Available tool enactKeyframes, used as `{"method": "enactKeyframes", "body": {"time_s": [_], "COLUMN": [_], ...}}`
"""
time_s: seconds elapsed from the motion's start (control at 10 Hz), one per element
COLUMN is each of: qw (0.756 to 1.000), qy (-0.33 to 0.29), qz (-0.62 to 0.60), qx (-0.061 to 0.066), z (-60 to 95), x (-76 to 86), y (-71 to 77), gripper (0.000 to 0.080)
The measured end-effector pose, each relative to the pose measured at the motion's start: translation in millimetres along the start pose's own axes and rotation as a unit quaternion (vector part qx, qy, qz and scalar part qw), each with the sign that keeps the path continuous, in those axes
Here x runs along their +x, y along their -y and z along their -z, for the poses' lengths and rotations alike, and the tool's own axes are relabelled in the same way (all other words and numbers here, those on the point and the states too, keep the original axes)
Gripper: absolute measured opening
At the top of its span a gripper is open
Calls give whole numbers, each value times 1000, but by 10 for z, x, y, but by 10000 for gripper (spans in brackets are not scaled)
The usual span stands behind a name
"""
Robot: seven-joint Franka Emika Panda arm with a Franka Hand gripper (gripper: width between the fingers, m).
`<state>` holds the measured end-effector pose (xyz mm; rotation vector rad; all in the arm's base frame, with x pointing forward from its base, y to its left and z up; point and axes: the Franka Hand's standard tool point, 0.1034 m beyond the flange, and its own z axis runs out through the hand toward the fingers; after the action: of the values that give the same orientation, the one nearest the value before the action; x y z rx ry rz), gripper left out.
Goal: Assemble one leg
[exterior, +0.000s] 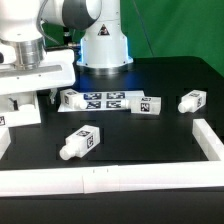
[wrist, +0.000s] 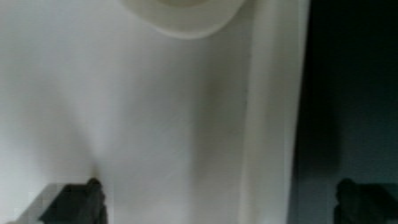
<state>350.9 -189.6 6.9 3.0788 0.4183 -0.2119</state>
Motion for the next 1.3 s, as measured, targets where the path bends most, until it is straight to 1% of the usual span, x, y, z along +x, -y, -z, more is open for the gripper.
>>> {"method": "enactKeyframes", "body": {"time_s": [0.1,0.2,0.3,0.4,0.5,0.6,0.7,0.8,0.9,1.0,1.1,1.2,1.3], "qw": [1000,1000,1000,1000,1000,1000,1000,1000,1000,999,997,992,987], "qy": [0,0,0,0,1,1,-1,-6,-11,-20,-31,-31,-4], "qz": [0,0,0,0,0,1,1,10,25,50,73,122,157], "qx": [0,0,0,0,0,0,0,-1,-1,0,0,-4,22], "z": [-1,-1,-2,-3,-4,-5,10,68,178,380,581,717,757], "x": [-1,-1,-1,-2,-3,-3,4,20,94,231,364,469,515], "y": [0,0,1,1,2,4,57,212,388,572,720,876,993], "gripper": [551,370,234,234,67,52,52,52,52,52,52,52,52]}}
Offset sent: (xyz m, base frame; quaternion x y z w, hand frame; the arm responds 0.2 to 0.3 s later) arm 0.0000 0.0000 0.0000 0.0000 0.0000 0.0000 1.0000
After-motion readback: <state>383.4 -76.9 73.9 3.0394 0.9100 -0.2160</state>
